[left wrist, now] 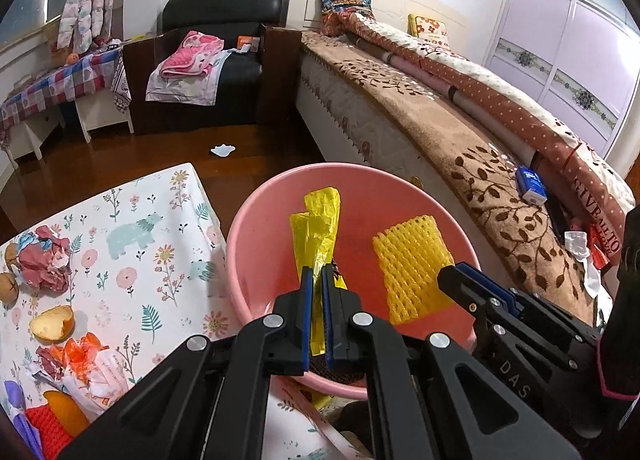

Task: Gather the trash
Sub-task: 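Drop the yellow foam net and yellow bag into the pink bucket with both grippers, then grasp the purple cloth with the left gripper while the right tool returns to the table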

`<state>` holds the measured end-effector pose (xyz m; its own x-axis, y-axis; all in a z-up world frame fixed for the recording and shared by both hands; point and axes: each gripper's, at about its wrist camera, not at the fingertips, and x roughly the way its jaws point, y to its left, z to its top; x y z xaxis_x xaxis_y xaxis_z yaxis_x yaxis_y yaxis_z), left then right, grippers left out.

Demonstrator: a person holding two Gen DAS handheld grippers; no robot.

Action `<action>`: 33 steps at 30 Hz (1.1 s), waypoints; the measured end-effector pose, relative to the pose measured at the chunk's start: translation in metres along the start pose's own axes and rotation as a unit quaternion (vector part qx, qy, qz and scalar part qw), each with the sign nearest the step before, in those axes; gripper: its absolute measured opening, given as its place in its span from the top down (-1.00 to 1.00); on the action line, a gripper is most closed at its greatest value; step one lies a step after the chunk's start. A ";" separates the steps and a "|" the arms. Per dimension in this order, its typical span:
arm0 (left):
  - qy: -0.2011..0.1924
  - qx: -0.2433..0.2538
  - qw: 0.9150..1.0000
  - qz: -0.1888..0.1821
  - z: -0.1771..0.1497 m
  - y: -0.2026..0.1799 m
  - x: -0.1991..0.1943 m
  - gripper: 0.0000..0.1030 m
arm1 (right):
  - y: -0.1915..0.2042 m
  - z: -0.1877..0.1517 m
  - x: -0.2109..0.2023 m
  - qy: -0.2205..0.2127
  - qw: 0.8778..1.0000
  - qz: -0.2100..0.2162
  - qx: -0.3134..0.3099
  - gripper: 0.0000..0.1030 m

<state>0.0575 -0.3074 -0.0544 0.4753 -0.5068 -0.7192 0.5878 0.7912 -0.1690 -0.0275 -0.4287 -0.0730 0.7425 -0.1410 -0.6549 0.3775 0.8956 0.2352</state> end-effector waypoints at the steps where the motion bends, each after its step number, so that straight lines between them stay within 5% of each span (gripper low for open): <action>1: 0.001 -0.001 1.000 0.000 0.000 0.000 0.001 0.92 | 0.000 0.000 0.002 0.002 1.000 -0.001 0.000 0.79; 20: 0.010 -0.006 1.000 0.008 -0.004 -0.004 0.010 0.88 | -0.003 -0.001 0.009 0.011 1.000 -0.007 0.003 0.78; 26: 0.004 -0.010 1.000 0.009 -0.004 -0.004 0.005 0.40 | -0.005 0.000 0.010 0.014 1.000 -0.007 0.012 0.55; 33: -0.002 -0.011 1.000 0.009 -0.001 -0.003 -0.002 0.32 | -0.003 0.001 0.008 0.012 1.000 -0.005 0.012 0.44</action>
<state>0.0538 -0.3086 -0.0527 0.4883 -0.4947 -0.7189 0.5646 0.8072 -0.1720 -0.0226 -0.4327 -0.0782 0.7251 -0.1397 -0.6743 0.3979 0.8842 0.2447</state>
